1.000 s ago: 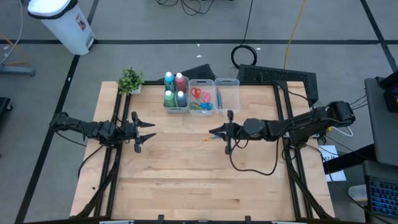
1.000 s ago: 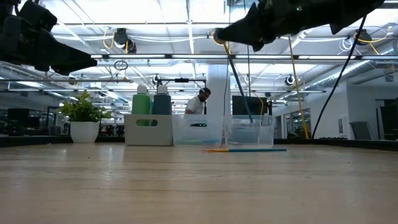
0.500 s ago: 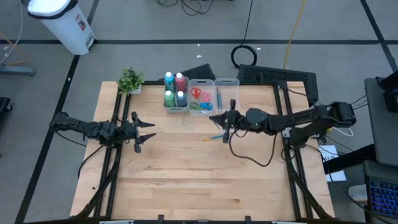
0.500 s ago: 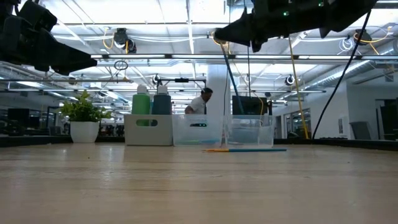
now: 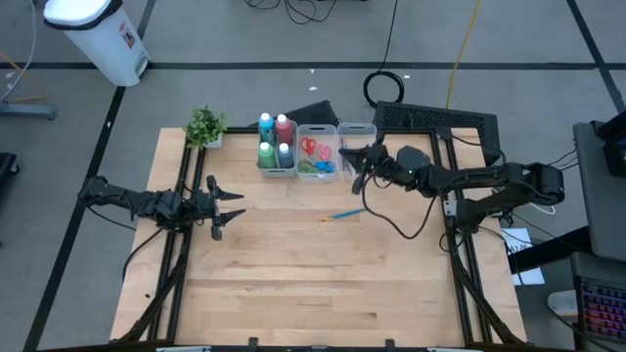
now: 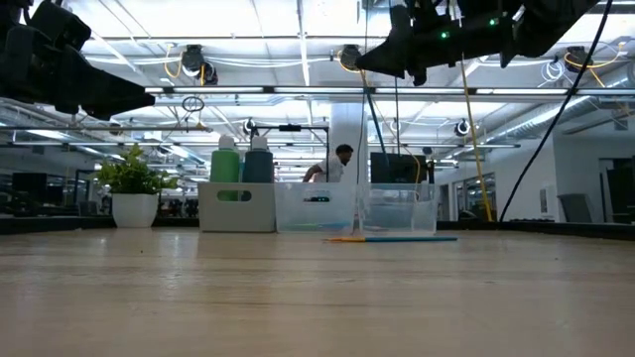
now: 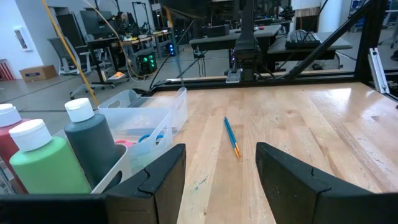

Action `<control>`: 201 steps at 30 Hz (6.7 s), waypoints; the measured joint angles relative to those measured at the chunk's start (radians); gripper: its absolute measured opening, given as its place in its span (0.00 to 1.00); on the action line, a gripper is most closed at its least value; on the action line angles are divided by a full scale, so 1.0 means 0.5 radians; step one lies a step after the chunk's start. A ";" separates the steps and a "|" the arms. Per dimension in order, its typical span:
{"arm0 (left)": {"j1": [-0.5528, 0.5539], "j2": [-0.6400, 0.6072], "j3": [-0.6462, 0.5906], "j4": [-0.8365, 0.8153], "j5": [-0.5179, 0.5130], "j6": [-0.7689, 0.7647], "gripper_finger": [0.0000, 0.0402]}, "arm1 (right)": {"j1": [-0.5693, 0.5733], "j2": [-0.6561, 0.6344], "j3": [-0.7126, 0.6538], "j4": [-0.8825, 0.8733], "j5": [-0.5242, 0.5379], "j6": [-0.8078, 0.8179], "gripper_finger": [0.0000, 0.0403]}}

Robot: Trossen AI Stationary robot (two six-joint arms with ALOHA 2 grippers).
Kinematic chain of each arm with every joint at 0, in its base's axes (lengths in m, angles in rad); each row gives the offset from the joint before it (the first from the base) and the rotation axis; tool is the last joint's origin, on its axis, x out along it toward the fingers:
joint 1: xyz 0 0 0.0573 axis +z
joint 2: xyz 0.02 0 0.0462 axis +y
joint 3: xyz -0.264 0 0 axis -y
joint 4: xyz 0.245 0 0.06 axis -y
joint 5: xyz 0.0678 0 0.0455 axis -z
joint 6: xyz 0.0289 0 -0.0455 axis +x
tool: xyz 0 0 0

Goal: Pick & Place Paint Supplies
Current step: Put the blue paint brush into the right transparent bin

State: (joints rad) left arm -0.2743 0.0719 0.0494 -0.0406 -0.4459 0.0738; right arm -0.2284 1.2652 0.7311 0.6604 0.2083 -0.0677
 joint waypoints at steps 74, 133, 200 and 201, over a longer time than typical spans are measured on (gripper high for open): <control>0.000 0.000 0.001 0.000 0.000 0.000 0.50 | -0.552 0.089 -0.509 0.186 0.126 0.423 0.00; 0.000 0.001 0.000 -0.001 0.000 0.000 0.50 | 0.622 0.687 -0.011 -0.337 -0.212 0.008 0.40; 0.000 0.000 0.001 0.000 0.000 0.000 0.50 | 0.524 1.155 0.419 -1.017 -0.568 0.059 0.36; 0.000 0.001 0.000 0.000 0.000 0.000 0.50 | 0.523 1.155 0.419 -1.034 -0.562 0.051 0.36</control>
State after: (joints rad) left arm -0.2741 0.0723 0.0494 -0.0406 -0.4458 0.0738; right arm 0.0329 1.8427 0.9405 0.1436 -0.0727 -0.0423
